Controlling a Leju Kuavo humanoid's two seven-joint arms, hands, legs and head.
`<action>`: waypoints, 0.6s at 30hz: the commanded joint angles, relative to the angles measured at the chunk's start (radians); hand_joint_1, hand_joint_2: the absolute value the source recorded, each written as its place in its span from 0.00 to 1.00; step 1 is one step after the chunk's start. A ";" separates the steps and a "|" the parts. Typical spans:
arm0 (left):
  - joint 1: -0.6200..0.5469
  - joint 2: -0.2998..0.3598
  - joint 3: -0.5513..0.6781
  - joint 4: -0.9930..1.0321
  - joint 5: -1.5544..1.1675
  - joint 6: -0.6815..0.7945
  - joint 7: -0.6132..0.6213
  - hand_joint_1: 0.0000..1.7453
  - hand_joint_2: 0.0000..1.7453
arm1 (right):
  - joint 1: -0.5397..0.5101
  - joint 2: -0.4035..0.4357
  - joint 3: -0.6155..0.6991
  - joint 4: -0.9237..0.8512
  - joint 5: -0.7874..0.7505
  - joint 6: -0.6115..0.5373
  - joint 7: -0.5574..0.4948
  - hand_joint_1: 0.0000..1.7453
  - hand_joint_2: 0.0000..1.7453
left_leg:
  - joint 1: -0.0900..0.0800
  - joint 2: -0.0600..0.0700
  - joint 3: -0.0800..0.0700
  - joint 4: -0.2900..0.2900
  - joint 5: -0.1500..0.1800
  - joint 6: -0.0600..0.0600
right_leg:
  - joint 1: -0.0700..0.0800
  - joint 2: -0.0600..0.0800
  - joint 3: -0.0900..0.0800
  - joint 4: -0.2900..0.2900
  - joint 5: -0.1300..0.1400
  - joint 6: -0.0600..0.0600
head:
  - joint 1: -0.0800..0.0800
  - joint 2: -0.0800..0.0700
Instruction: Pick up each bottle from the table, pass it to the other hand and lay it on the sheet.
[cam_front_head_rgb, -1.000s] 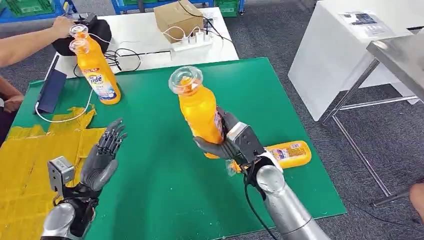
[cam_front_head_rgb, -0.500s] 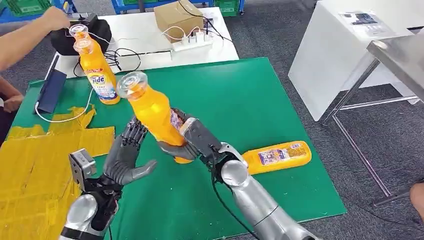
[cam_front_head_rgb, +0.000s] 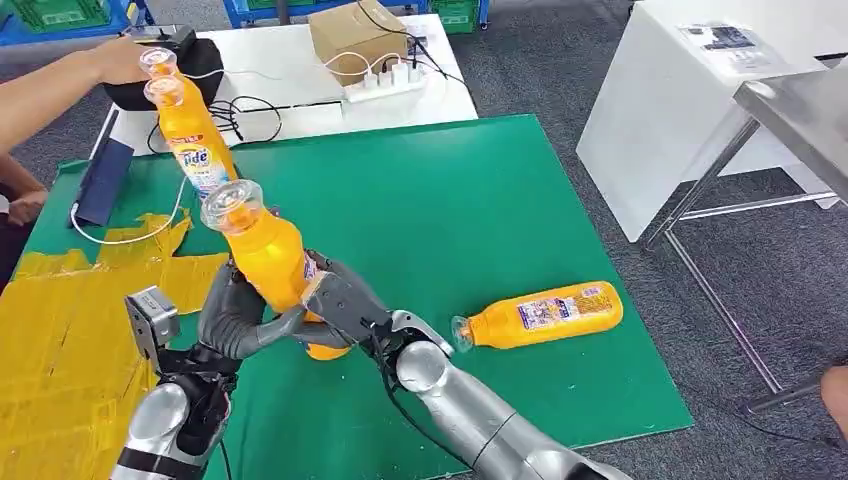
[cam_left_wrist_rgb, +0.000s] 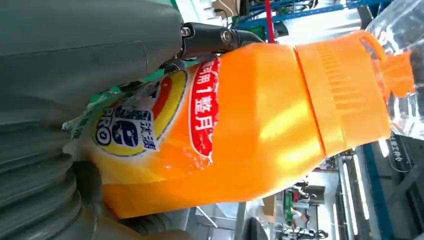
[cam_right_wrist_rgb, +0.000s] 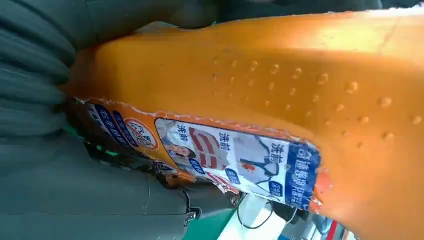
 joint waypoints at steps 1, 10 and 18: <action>-0.073 -0.015 -0.051 0.062 0.004 -0.020 0.001 0.00 1.00 | -0.010 0.008 0.161 0.104 0.037 0.006 0.014 1.00 1.00 | 0.001 -0.007 0.004 -0.001 -0.001 0.003 | 0.000 0.000 0.005 -0.001 -0.002 -0.002 | 0.001 0.000; -0.085 -0.018 -0.056 0.090 0.001 -0.017 0.007 0.00 1.00 | -0.015 0.017 0.210 0.107 0.051 0.003 0.025 1.00 1.00 | 0.001 -0.010 0.004 0.000 -0.001 0.004 | 0.000 -0.002 0.005 0.000 -0.003 -0.002 | 0.000 0.000; -0.087 -0.019 -0.050 0.090 0.010 -0.021 0.007 0.00 1.00 | -0.012 0.021 0.222 0.116 0.051 0.001 0.027 1.00 1.00 | 0.001 -0.004 0.001 0.000 0.000 0.001 | 0.001 -0.001 0.001 0.000 -0.001 -0.001 | 0.000 0.000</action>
